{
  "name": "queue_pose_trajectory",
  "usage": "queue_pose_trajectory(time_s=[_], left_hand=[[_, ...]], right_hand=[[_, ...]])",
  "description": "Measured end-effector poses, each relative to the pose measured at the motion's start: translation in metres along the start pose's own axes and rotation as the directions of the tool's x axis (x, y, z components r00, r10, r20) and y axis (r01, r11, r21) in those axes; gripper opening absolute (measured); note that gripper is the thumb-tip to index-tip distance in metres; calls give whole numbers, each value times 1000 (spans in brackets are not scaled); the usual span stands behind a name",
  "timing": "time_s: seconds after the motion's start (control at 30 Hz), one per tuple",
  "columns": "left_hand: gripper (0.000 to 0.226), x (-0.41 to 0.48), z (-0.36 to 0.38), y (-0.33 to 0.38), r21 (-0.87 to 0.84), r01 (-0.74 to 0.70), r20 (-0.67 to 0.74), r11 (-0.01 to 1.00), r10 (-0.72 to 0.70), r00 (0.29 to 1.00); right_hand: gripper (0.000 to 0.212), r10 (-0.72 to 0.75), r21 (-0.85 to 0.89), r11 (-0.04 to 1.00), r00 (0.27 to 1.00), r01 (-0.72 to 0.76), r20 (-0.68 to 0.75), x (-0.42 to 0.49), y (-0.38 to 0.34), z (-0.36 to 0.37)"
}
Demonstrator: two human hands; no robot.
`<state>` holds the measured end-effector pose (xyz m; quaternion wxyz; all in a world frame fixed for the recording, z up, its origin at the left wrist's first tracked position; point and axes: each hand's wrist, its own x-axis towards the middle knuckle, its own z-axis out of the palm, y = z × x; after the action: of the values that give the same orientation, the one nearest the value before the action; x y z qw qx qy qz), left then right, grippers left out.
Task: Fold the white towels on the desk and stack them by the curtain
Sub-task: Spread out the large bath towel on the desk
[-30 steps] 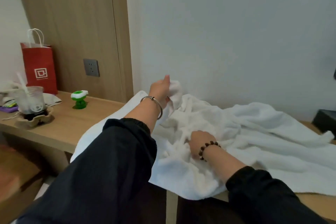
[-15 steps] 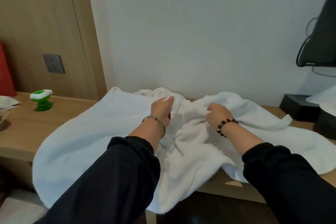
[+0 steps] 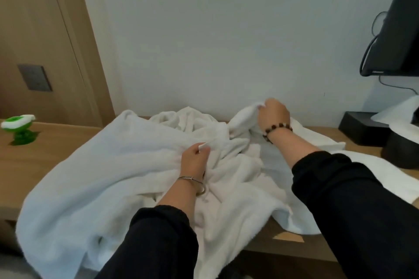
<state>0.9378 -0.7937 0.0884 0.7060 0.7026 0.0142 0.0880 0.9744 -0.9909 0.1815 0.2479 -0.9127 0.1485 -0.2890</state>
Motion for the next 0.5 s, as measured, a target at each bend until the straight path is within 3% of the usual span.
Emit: queue_pose_trajectory(time_s=[0.07, 0.1, 0.13, 0.17, 0.2, 0.23, 0.27, 0.3, 0.4, 0.5], left_hand=[[21, 3, -2, -1, -36, 24, -81, 999, -27, 996], [26, 5, -3, -1, -69, 36, -110, 997, -44, 993], [27, 5, -4, -2, -105, 47, -127, 993, -61, 990], [24, 4, -6, -3, -145, 55, -140, 988, -75, 987], [20, 3, -7, -2, -187, 59, -142, 981, -86, 986], [18, 2, -8, -1, -217, 67, -140, 974, -99, 985], [17, 2, -9, -1, -226, 76, -134, 971, -109, 985], [17, 2, -9, -2, -219, 77, -128, 973, -107, 986], [18, 4, -9, -5, -79, 19, -109, 997, -28, 994], [31, 4, -7, -5, 73, -52, -87, 996, 59, 994]], right_hand=[[19, -24, 361, 925, 965, 121, -261, 6, -41, -16], [20, -36, 459, 865, 938, 201, -344, 4, -55, -19], [16, -102, 477, 842, 942, 253, -319, -1, -64, -18], [8, -233, 410, 866, 956, 287, -179, -7, -67, -12], [8, -345, 293, 906, 934, 306, 94, -15, -63, -1], [23, -370, 164, 929, 834, 331, 410, -23, -55, 9], [37, -319, 58, 929, 715, 365, 622, -32, -43, 17], [42, -285, 16, 923, 656, 384, 698, -40, -32, 22], [34, -322, 142, 942, 693, 305, 645, -55, -9, 20], [55, -363, 246, 931, 635, 268, 682, -71, 7, 10]])
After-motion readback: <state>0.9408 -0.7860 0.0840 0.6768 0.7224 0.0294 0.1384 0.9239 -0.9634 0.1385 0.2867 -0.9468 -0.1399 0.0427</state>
